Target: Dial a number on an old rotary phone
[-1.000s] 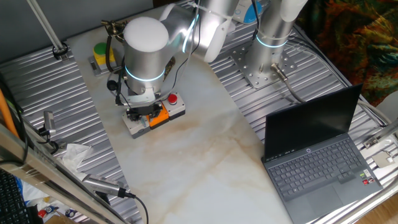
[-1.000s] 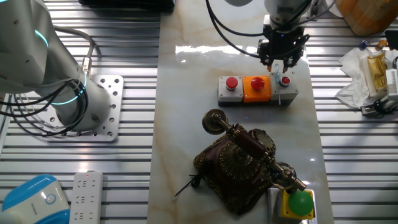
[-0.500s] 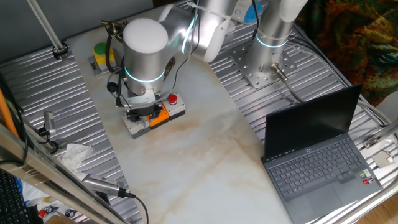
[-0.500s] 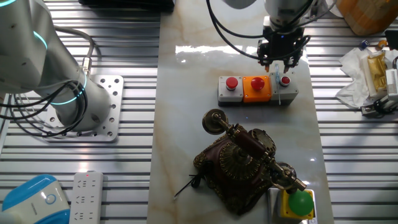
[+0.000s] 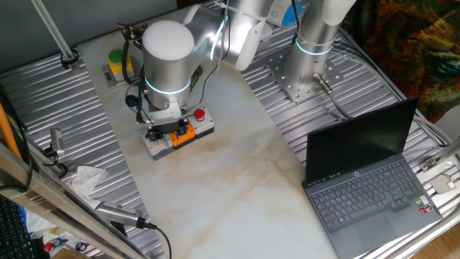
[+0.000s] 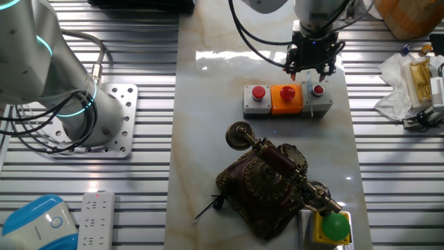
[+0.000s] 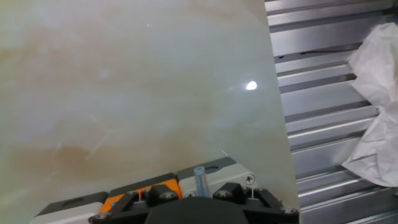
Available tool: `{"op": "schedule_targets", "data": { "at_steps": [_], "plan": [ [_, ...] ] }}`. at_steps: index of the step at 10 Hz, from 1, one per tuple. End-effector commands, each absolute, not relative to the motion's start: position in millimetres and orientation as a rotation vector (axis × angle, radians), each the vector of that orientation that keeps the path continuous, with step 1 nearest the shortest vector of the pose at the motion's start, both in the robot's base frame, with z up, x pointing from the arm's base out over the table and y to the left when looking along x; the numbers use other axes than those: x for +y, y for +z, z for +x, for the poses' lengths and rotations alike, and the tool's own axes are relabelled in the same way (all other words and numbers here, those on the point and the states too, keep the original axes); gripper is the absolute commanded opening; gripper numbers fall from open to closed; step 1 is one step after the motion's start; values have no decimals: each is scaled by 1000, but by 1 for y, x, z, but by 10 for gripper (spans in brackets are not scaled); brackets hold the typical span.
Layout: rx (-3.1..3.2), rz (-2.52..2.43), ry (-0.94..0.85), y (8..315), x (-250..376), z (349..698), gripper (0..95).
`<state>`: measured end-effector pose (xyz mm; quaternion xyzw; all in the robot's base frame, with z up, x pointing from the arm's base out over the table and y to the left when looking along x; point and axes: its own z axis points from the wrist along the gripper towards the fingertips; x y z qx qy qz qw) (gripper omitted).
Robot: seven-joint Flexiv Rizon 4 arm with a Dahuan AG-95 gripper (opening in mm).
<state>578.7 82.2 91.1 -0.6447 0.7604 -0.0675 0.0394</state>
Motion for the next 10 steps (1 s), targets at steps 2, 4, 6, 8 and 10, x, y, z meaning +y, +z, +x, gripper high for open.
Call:
{"op": "schedule_targets", "data": {
  "at_steps": [2,4,6,8,10],
  "plan": [
    [2334,-1983,-194,88,82,578,570],
    [2345,-1982,-177,87,82,578,570],
    [2354,-1975,-171,85,82,577,380],
    [2352,-1960,-179,84,83,577,380],
    [2367,-1936,-169,84,83,576,380]
  ]
}}
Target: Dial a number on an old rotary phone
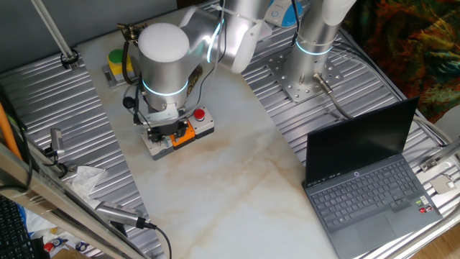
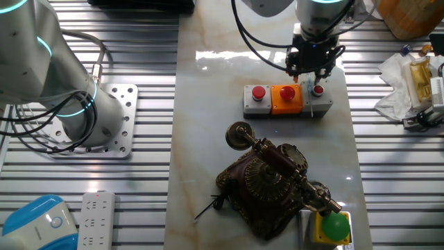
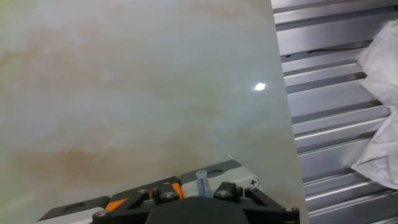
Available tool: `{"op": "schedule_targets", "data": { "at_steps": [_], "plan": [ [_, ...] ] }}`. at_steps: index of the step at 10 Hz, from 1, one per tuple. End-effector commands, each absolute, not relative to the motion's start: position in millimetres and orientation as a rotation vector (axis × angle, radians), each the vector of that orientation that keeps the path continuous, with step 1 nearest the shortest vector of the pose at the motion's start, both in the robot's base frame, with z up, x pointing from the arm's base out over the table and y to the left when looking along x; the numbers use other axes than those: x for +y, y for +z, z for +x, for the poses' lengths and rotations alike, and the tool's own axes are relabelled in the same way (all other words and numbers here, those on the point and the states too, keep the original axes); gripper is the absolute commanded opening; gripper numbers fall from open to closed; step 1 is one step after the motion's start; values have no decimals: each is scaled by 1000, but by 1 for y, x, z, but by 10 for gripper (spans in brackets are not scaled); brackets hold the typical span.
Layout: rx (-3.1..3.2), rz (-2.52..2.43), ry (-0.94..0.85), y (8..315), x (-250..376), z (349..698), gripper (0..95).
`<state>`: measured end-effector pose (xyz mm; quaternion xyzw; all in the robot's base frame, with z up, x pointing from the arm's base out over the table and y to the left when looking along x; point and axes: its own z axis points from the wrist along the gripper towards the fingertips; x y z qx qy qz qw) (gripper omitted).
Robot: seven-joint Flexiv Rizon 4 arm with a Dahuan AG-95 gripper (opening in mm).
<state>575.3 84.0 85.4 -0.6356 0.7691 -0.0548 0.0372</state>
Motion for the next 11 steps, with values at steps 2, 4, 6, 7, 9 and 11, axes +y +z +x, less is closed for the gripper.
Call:
{"op": "schedule_targets", "data": {
  "at_steps": [2,4,6,7,9,11],
  "plan": [
    [2416,-1853,-93,83,89,573,0],
    [2382,-1834,-150,83,89,573,0],
    [2386,-1839,-120,83,89,572,0],
    [2377,-1841,-129,83,89,572,0],
    [2333,-1815,-131,84,89,572,0],
    [2371,-1811,-123,85,89,573,0]
  ]
}}
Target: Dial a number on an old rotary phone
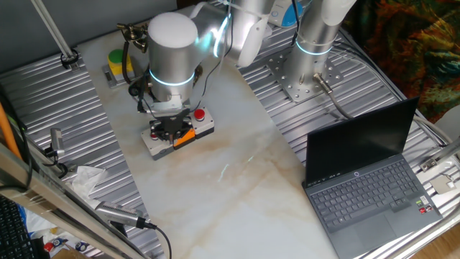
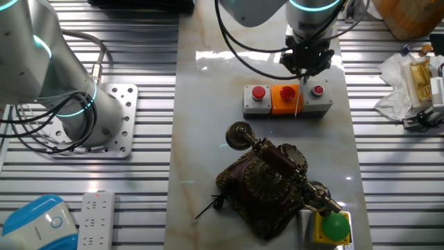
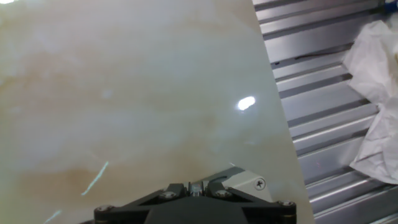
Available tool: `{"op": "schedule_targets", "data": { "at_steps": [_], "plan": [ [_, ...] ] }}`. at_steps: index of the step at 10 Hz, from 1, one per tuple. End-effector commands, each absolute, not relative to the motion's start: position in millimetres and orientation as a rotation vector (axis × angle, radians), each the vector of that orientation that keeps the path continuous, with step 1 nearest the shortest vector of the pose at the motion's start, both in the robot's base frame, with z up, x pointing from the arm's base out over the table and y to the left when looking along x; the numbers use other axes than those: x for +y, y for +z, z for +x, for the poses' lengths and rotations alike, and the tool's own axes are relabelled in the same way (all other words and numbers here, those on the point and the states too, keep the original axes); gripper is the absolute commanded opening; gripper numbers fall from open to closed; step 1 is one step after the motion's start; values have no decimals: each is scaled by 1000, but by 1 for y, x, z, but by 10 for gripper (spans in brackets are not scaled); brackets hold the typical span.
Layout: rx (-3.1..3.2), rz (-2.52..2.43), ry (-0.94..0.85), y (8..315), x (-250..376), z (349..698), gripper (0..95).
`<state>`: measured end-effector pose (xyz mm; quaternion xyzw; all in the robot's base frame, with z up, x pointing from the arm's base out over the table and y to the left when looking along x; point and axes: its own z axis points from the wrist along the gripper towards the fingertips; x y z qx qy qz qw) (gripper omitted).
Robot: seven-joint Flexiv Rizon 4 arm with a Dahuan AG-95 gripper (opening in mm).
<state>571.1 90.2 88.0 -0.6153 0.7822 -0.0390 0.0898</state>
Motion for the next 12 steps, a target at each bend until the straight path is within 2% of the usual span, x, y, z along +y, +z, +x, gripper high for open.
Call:
{"op": "schedule_targets", "data": {
  "at_steps": [1,8,12],
  "plan": [
    [2387,-1822,-131,87,89,572,0],
    [2456,-1772,-149,95,86,571,0],
    [2506,-1737,-154,114,84,572,0]
  ]
}}
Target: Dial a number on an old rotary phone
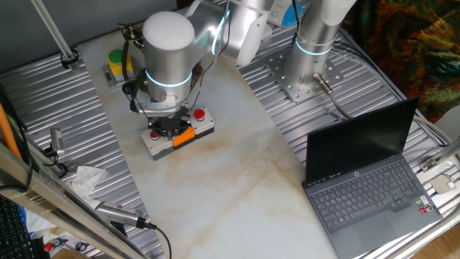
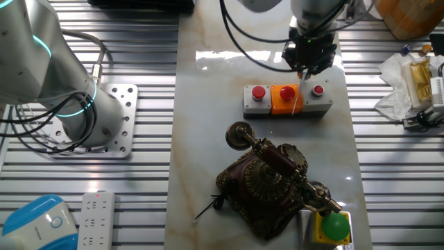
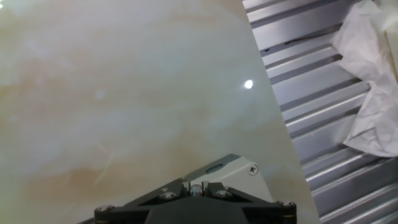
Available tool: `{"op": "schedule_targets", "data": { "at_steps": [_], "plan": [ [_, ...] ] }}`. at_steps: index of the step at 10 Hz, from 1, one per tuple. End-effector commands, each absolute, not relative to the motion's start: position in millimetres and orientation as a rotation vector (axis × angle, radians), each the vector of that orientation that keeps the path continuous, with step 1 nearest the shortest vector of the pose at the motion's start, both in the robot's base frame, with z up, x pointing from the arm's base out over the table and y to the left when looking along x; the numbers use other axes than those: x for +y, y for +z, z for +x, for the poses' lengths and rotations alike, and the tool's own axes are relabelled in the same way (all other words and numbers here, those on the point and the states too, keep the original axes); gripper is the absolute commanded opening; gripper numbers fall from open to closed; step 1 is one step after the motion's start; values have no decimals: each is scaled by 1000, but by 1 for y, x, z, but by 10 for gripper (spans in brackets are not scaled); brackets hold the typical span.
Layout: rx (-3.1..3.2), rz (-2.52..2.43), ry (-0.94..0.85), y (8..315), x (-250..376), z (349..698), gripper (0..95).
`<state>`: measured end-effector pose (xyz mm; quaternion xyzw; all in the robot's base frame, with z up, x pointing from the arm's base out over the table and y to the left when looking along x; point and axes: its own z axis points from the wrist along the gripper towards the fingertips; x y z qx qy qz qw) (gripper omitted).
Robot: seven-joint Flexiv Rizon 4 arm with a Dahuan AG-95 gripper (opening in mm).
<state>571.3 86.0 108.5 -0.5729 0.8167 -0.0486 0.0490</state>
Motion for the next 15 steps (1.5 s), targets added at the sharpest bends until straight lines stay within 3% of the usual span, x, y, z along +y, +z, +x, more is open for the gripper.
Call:
{"op": "schedule_targets", "data": {
  "at_steps": [1,15],
  "plan": [
    [2510,-1728,-160,115,84,571,0],
    [2546,-1660,-152,137,-9,571,0]
  ]
}}
